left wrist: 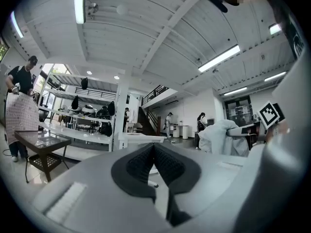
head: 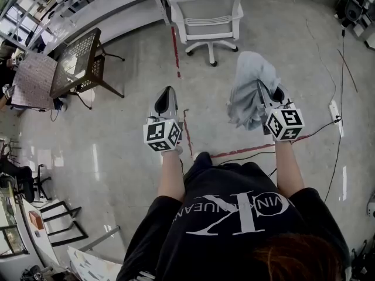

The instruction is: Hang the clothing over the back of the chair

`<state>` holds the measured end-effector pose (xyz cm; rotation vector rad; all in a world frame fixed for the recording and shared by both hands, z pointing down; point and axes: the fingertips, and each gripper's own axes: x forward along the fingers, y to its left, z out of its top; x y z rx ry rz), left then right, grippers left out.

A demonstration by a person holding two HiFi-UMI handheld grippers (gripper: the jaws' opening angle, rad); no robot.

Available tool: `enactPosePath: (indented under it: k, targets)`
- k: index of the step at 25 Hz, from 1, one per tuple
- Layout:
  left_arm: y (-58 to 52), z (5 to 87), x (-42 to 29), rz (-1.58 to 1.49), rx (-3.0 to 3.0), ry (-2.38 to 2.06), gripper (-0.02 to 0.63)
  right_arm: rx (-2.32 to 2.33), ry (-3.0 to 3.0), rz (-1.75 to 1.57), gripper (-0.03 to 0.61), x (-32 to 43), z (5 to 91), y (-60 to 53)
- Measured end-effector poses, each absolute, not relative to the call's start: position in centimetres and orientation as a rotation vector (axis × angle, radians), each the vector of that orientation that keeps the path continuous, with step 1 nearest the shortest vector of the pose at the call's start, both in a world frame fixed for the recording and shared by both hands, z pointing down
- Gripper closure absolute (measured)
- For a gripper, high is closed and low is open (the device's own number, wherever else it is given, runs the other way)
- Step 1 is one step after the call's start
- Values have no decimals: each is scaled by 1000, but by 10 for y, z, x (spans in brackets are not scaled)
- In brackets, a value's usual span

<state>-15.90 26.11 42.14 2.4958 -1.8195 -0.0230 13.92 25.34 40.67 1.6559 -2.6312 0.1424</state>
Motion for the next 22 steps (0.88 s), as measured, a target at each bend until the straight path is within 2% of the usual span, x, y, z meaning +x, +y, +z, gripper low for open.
enactPosePath:
  k: [22]
  targets:
    - [242,426,-145,1,2493,-1790,603,1687,-2605,180,485,159,416,240]
